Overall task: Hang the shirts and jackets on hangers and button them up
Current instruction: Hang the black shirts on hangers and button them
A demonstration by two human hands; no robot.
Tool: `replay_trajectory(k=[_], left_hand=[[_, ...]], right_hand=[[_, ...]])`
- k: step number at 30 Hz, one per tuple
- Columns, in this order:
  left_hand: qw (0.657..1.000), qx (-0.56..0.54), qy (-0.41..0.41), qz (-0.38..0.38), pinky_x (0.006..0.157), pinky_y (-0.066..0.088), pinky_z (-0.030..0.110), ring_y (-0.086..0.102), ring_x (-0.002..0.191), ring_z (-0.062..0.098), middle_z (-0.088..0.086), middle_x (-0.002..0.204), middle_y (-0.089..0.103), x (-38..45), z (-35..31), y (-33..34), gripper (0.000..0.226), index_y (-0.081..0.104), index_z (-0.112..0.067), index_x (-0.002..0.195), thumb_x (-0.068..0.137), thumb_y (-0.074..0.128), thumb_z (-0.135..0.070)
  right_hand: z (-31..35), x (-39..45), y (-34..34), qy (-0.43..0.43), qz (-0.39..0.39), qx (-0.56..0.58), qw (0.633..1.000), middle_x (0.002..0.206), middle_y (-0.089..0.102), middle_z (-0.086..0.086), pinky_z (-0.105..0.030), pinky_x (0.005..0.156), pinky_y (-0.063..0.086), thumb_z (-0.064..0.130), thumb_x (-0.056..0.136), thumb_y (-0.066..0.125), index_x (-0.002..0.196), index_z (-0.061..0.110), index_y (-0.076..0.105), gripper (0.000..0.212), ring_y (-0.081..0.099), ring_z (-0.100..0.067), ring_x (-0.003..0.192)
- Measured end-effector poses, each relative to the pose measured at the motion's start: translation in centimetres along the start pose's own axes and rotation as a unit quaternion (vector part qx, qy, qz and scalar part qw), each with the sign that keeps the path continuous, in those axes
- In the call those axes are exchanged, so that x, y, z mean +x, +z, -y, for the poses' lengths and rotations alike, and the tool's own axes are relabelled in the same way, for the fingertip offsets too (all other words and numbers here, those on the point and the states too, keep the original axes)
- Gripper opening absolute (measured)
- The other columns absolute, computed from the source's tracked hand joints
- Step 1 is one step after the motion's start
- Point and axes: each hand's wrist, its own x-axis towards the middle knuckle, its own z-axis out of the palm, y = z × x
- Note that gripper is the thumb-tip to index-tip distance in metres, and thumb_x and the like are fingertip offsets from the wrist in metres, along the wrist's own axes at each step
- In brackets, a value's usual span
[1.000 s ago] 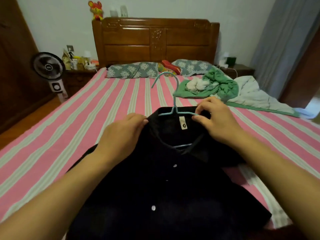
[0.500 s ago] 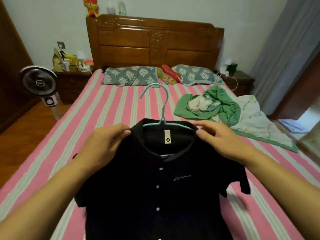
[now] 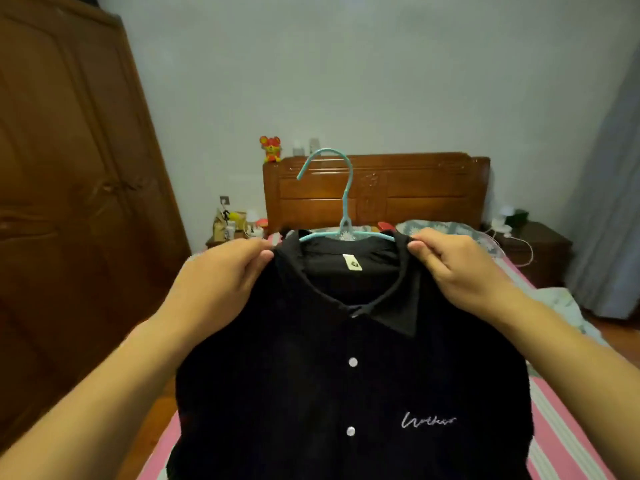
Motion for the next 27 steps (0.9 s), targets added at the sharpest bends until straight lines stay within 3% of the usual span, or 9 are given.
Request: replay_trajectory(k=[4,7,11,14,16,18,21,23,27], left_hand=[[0.998,0.022,-0.003,-0.059,0.085,0.048,0.033,0.054,0.107,0.011,-0.009,0.121,0.051,0.0,-4.9,-4.0,0.044,0.054,-0.038,0.138,0.101,0.042,-0.058],[0.994,0.104,-0.029,-0.032,0.072,0.054,0.041,0.059,0.092,0.020,-0.008,0.108,0.052,-1.1,-7.9,-4.7,0.026,0.054,-0.030,0.107,0.099,0.042,-0.052],[0.977,0.169,-0.126,0.035,0.070,0.052,0.046,0.057,0.081,0.022,-0.009,0.089,0.049,-5.9,-8.5,-6.7,0.027,0.042,-0.032,0.085,0.099,0.034,-0.053],[0.968,0.124,-0.212,-0.043,0.073,0.050,0.047,0.054,0.078,0.012,-0.010,0.083,0.053,-11.3,-8.3,-8.8,0.029,0.053,-0.029,0.083,0.100,0.044,-0.050],[0.964,0.102,-0.218,-0.117,0.080,0.051,0.042,0.058,0.084,0.007,-0.013,0.089,0.058,-14.1,-8.5,-11.5,0.022,0.061,-0.027,0.095,0.098,0.050,-0.046],[0.954,0.094,-0.233,-0.166,0.084,0.047,0.029,0.057,0.088,-0.003,-0.016,0.099,0.058,-16.5,-8.8,-15.5,0.033,0.058,-0.029,0.127,0.099,0.049,-0.045],[0.913,0.217,-0.327,-0.111,0.086,0.047,0.038,0.064,0.100,0.016,-0.002,0.115,0.064,-21.7,-7.9,-22.1,0.046,0.041,-0.032,0.147,0.104,0.041,-0.050],[0.870,0.250,-0.422,-0.051,0.092,0.048,0.046,0.062,0.114,0.030,0.006,0.128,0.064,-27.8,-5.6,-25.5,0.040,0.042,-0.037,0.142,0.103,0.048,-0.047],[0.808,0.116,-0.578,0.008,0.094,0.046,0.037,0.063,0.115,0.024,-0.003,0.110,0.069,-43.7,-2.4,-28.6,0.020,0.065,-0.037,0.102,0.097,0.068,-0.019]], right_hand=[[2.8,2.3,-1.3,-0.047,0.029,0.057,0.997,0.078,0.062,0.012,-0.028,0.066,0.040,0.034,0.104,0.049,0.083,0.035,0.057,0.022,0.056,-0.006,0.074],[4.9,2.0,-1.6,-0.108,0.079,0.109,0.985,0.069,0.055,0.016,-0.016,0.062,0.036,0.029,0.103,0.051,0.074,0.038,0.050,0.031,0.052,0.002,0.068],[4.0,0.4,0.5,-0.164,0.161,0.092,0.969,0.071,0.054,0.017,-0.023,0.063,0.040,0.034,0.103,0.049,0.078,0.033,0.051,0.026,0.054,-0.001,0.070],[4.1,-0.7,3.7,-0.179,0.235,0.050,0.954,0.075,0.058,0.006,-0.039,0.066,0.043,0.038,0.103,0.043,0.081,0.027,0.050,0.026,0.057,-0.020,0.072],[6.6,-0.2,5.1,-0.210,0.188,0.087,0.955,0.081,0.064,-0.002,-0.040,0.070,0.047,0.036,0.103,0.042,0.091,0.019,0.059,0.026,0.060,-0.024,0.074],[10.2,1.3,5.9,-0.243,0.099,0.126,0.957,0.083,0.067,-0.006,-0.039,0.067,0.048,0.032,0.103,0.045,0.095,0.013,0.064,0.028,0.061,-0.028,0.073],[15.8,3.5,7.6,-0.264,0.018,0.145,0.954,0.078,0.068,-0.018,-0.038,0.058,0.041,0.032,0.103,0.047,0.093,0.010,0.063,0.029,0.064,-0.041,0.071],[19.5,4.0,10.0,-0.291,0.018,0.146,0.945,0.072,0.065,-0.016,-0.035,0.056,0.036,0.036,0.102,0.045,0.090,0.013,0.058,0.030,0.064,-0.042,0.068],[28.1,1.1,17.6,-0.367,0.091,0.144,0.914,0.068,0.060,-0.005,-0.036,0.053,0.042,0.041,0.101,0.042,0.092,0.017,0.053,0.028,0.064,-0.038,0.065]])
